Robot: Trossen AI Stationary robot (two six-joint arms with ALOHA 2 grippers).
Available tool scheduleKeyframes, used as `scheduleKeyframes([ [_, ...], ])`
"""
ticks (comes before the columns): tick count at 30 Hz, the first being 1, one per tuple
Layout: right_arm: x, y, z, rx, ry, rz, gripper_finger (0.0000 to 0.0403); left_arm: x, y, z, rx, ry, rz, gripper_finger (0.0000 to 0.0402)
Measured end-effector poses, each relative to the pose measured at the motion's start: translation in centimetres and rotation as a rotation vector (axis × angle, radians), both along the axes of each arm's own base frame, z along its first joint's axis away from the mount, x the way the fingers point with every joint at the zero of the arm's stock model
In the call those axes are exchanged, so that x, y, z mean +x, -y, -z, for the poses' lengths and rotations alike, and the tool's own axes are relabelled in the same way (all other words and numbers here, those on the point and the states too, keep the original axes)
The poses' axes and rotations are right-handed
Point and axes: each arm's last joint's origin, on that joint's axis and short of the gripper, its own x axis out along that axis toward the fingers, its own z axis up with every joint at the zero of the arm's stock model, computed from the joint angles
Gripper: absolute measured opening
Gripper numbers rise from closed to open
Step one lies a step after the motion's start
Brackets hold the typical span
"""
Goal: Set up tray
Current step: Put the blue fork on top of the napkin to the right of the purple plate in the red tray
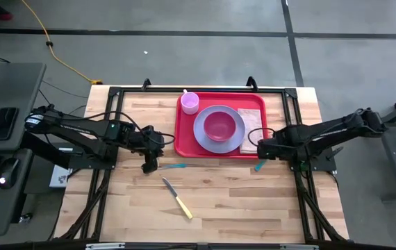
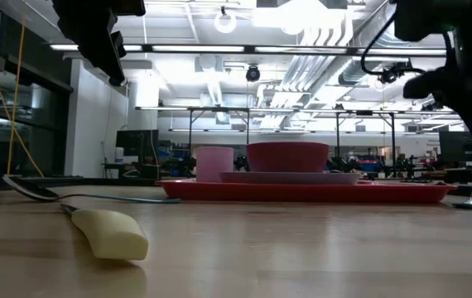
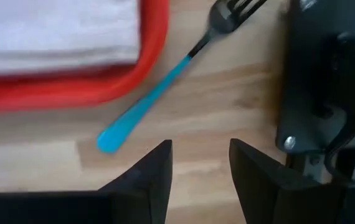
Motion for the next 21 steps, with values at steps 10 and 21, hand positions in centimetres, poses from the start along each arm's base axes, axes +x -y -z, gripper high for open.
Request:
scheduleKeyframes([
  [10, 1.3, 0.2, 1.8, -0.080, -0.125, 0.064, 0.0138, 0.0, 0.0, 0.0, 0.002, 0.000, 0.002, 0.0085],
  [21, 1.8, 2.0, 2.6, -0.109, -0.185, 0.173, 0.0138, -0.3, 0.0, 0.2, 0.007, -0.031, 0.003, 0.0085],
])
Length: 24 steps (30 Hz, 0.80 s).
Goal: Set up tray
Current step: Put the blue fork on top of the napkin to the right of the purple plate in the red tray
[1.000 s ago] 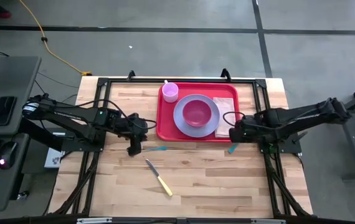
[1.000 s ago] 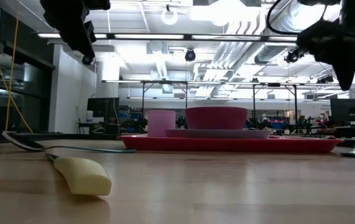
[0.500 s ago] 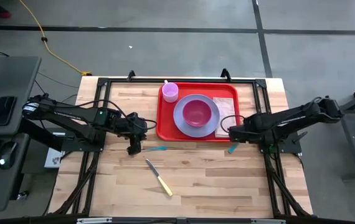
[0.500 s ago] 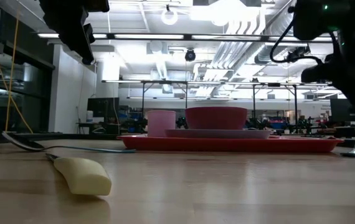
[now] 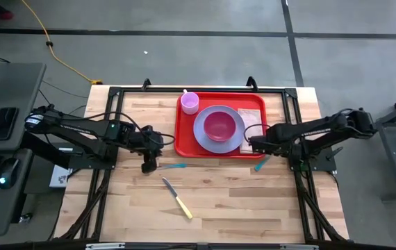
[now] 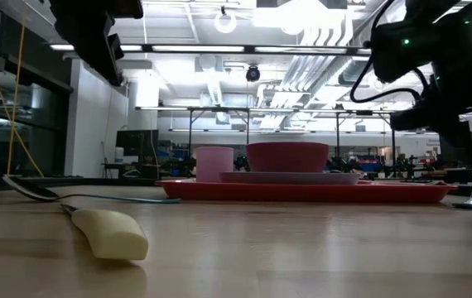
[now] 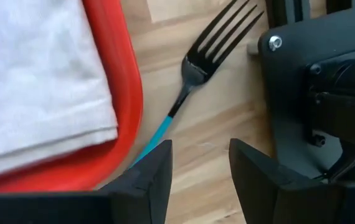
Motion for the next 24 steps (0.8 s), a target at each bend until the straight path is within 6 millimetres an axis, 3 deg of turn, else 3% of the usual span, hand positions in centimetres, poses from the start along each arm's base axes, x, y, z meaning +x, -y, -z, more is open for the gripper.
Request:
scheduleKeyframes([
  [15, -0.1, 1.7, 0.0, -0.041, 0.002, 0.081, 0.0138, -0.9, -0.4, 0.3, 0.089, -0.085, -0.019, 0.0085],
  [24, -1.0, 3.0, -1.0, -0.098, 0.040, 0.097, 0.0138, -2.4, -3.5, -0.8, 0.088, -0.058, -0.135, 0.0085],
])
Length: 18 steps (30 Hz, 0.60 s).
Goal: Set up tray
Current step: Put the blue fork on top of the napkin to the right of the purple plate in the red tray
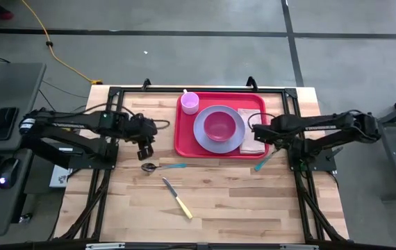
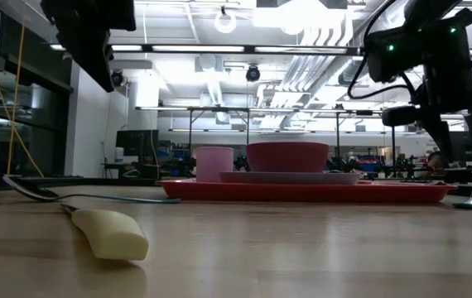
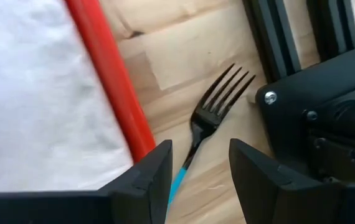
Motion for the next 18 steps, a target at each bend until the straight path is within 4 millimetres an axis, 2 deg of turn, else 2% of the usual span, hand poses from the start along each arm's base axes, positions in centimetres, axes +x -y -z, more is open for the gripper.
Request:
scheduleKeyframes([
  [9, -1.2, 0.0, -1.6, -0.025, 0.120, 0.014, 0.0138, -1.8, -2.6, -1.1, 0.009, 0.045, -0.010, 0.0085],
  [18, -1.7, 1.8, -1.6, -0.004, 0.122, 0.135, 0.0138, -2.6, -4.6, -1.3, -0.015, 0.054, -0.004, 0.0085],
])
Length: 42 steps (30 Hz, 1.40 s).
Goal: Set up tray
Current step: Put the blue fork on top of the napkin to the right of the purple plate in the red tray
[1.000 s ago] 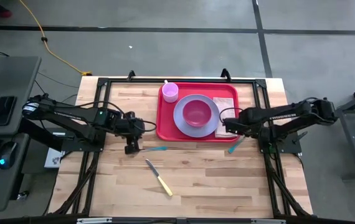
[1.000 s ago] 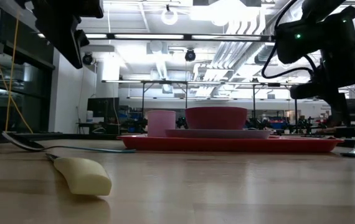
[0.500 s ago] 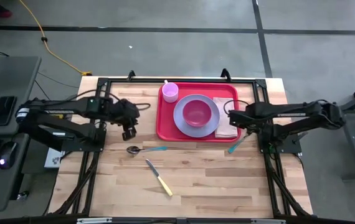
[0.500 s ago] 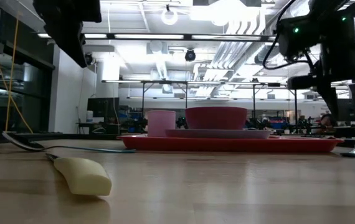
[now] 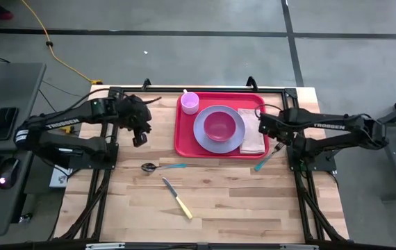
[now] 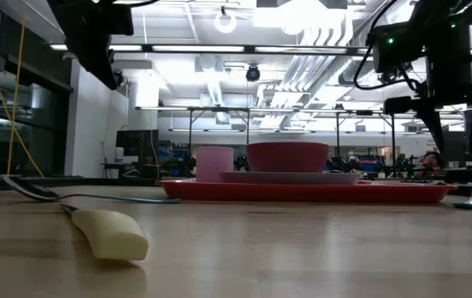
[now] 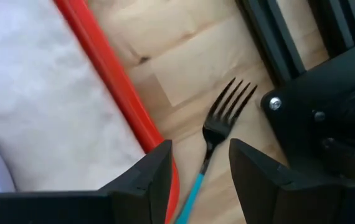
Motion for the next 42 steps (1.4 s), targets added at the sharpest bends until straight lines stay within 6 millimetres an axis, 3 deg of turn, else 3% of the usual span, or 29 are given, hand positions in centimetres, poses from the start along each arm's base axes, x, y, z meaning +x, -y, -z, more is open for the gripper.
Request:
scheduleKeyframes([
  [11, 0.2, -0.8, 0.0, 0.159, 0.032, -0.156, 0.0137, -0.6, -1.6, 0.0, 0.013, -0.004, -0.011, 0.0085],
  [18, 0.2, -0.8, -0.1, 0.126, 0.010, -0.146, 0.0137, -0.9, -2.3, 0.0, 0.050, -0.010, 0.000, 0.0085],
  [23, -0.5, 0.3, -2.5, 0.000, -0.123, -0.183, 0.0137, -1.1, -2.7, 0.0, 0.046, -0.008, -0.018, 0.0085],
  [29, -1.9, 1.4, -4.6, 0.039, -0.258, -0.336, 0.0137, -1.0, -2.6, 0.0, 0.008, 0.012, 0.007, 0.0085],
  [35, -1.5, 3.0, -4.1, 0.128, -0.217, -0.549, 0.0137, -0.9, -2.5, -0.1, -0.025, 0.029, 0.026, 0.0085],
  [42, -1.0, 5.3, -2.3, 0.345, -0.243, -0.700, 0.0137, -0.9, -2.4, -0.1, -0.048, 0.038, 0.011, 0.0085],
])
